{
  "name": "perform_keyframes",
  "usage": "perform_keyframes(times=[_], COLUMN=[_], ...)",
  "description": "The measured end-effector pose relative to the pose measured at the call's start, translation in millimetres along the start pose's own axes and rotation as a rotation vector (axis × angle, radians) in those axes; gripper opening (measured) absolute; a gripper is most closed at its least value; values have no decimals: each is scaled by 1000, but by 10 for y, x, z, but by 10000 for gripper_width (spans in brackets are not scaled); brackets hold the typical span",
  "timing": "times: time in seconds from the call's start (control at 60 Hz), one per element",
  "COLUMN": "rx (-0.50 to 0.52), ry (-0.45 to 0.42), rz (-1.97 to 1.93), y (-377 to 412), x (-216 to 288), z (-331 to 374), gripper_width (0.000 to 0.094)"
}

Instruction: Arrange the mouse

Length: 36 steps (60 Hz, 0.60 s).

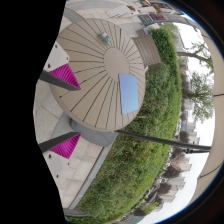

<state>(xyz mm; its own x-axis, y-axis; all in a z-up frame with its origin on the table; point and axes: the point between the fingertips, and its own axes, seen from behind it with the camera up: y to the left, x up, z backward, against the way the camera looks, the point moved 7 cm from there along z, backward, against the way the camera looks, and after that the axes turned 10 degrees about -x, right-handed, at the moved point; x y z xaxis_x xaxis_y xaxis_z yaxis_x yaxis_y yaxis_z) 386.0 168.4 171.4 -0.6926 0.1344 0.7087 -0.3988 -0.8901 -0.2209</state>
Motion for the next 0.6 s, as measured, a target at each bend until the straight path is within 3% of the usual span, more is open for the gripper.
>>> perform_keyframes(times=[0.233,0.6], rx=[80,201], ry=[3,-1], rz=[33,113], y=[516,2154], x=[-45,-92], z=[-124,48], gripper_width=[854,856])
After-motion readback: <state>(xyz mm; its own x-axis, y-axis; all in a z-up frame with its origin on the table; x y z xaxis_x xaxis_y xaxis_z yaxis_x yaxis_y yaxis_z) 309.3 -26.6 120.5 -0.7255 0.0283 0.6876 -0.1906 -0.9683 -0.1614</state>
